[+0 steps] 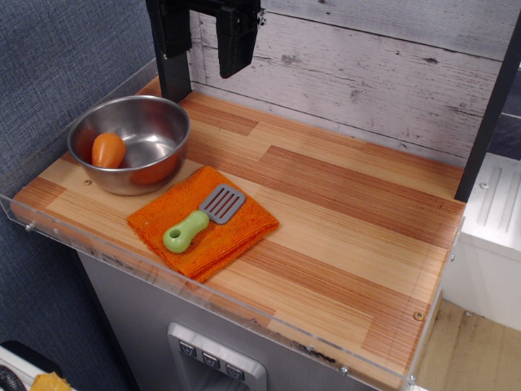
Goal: Move the peeler to the inner back edge of the table.
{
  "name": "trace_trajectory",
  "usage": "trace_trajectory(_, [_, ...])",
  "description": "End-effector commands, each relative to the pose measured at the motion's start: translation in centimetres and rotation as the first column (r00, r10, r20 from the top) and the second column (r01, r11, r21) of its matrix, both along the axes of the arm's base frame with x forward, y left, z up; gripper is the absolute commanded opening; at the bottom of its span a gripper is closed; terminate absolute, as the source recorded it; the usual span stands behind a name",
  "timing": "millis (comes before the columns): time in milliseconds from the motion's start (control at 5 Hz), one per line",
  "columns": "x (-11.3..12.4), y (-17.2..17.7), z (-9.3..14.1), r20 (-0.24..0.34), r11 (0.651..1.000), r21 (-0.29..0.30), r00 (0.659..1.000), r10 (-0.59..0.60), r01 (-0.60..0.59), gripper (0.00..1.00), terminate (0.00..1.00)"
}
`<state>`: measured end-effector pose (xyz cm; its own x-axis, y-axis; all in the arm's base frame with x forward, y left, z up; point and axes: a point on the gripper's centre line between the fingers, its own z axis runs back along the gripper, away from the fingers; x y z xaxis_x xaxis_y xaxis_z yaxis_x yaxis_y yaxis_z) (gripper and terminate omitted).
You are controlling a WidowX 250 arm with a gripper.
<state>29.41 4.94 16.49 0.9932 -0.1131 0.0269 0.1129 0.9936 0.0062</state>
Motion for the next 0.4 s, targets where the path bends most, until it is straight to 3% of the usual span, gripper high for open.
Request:
trace_trajectory(0, [0.0, 0.0, 0.0, 0.0, 1.0, 0.0, 1.0, 0.0, 0.0, 1.0, 0.0])
trace_trajectory(200, [-1.7, -0.4, -1.5, -0.011, 1.0, 0.014, 1.0, -0.002, 0.002, 1.0, 0.0])
